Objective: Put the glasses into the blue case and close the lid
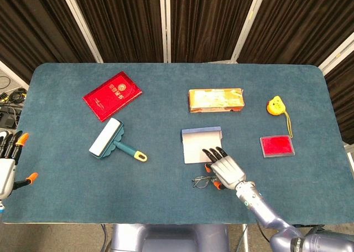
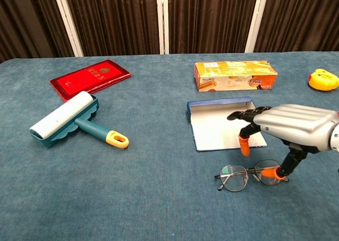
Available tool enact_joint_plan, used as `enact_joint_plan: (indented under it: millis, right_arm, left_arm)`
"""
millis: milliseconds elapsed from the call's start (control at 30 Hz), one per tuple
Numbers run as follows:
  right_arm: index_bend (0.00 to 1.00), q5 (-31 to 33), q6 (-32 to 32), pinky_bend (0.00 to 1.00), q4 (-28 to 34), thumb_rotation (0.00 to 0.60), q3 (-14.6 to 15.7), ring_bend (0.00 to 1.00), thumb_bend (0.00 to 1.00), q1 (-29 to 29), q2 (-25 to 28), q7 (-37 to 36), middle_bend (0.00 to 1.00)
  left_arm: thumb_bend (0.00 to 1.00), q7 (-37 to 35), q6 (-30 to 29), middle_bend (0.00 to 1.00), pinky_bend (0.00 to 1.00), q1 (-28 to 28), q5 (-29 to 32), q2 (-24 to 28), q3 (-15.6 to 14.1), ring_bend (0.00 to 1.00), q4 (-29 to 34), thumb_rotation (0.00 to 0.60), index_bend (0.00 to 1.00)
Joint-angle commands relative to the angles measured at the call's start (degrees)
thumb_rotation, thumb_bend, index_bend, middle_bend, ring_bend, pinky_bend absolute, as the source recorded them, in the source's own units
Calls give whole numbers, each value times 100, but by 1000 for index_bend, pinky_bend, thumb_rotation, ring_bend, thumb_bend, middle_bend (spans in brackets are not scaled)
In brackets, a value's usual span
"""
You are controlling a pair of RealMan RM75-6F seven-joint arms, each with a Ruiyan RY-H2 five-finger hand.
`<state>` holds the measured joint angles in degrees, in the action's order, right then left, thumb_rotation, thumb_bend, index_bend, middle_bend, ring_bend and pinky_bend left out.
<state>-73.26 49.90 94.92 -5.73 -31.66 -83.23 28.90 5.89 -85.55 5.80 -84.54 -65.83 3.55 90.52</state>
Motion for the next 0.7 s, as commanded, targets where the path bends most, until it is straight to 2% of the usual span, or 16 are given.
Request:
enact_joint_plan:
  millis: [33, 333, 700]
  right_arm:
    - [459, 193, 18, 0, 10, 600, 18, 0, 196, -71, -89, 194, 0]
    - [497, 853, 113, 0, 121, 600, 129, 0, 208, -218, -223, 798, 0]
    - [507, 1171, 210, 0, 146, 600, 267, 0, 258, -362, -324, 991, 0]
  left_arm:
    - [0, 8, 10, 0, 0, 7, 4, -3, 2, 0, 2, 600, 0]
    - [0, -47, 73, 0, 0, 31, 33, 22, 3, 0, 5, 600, 0]
    - [0, -58, 87, 0, 0, 33, 36, 38, -9, 0, 21, 600, 0]
